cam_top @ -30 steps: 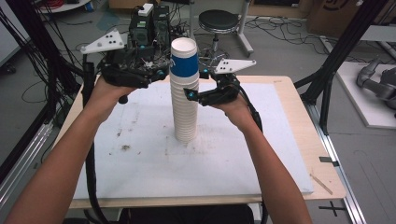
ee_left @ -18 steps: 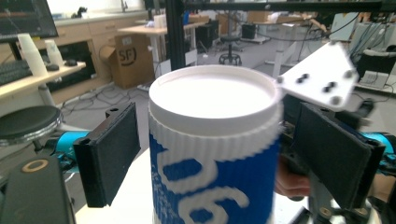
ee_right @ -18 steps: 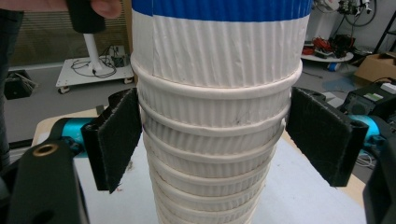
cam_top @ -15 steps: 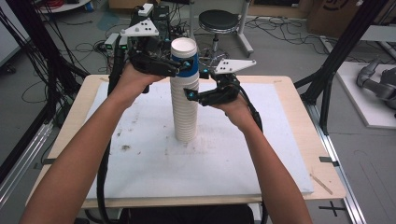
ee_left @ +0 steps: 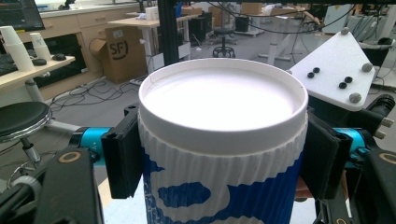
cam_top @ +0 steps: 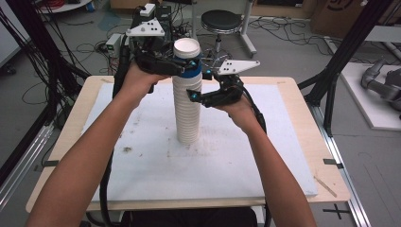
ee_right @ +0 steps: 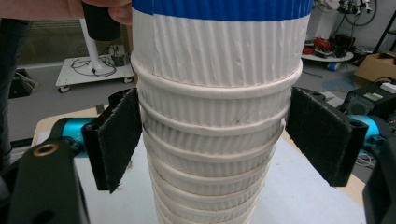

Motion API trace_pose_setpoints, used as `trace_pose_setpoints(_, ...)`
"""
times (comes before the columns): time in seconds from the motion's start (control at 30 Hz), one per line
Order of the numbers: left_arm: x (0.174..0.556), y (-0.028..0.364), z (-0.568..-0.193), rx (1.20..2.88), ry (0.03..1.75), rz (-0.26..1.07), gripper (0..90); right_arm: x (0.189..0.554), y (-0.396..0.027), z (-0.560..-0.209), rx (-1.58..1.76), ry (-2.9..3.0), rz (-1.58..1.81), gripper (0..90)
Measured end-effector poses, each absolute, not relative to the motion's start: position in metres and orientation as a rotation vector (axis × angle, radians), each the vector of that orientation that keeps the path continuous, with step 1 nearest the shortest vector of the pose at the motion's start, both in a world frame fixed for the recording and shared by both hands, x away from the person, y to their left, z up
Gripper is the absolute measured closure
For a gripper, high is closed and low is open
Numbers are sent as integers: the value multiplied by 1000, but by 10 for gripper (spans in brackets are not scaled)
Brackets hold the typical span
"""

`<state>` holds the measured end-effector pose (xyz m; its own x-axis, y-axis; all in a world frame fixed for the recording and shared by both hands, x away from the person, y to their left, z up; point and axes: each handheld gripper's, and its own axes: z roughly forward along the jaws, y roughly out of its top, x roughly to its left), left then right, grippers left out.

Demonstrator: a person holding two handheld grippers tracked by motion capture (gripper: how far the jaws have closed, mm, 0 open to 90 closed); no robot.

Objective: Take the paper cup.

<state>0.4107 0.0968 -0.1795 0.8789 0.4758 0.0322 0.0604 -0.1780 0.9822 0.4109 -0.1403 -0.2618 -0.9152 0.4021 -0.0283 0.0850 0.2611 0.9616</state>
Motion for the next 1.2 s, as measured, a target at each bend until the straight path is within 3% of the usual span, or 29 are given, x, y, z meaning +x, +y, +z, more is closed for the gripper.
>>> trace_pose_setpoints(0.2,410,97,-176,1679,407,390,280,411,-141,-262,444,2272,1703,196)
trace_pose_setpoints(0.67,391,114,-126,1552,400,448,290,408,-142,-262,472,2268,1674,190)
trace_pose_setpoints(0.93,375,145,-118,1502,397,459,290,396,-169,-260,482,2274,1619,191)
trace_pose_setpoints(1.2,354,183,-136,1505,429,489,290,381,-210,-272,551,2278,1541,191)
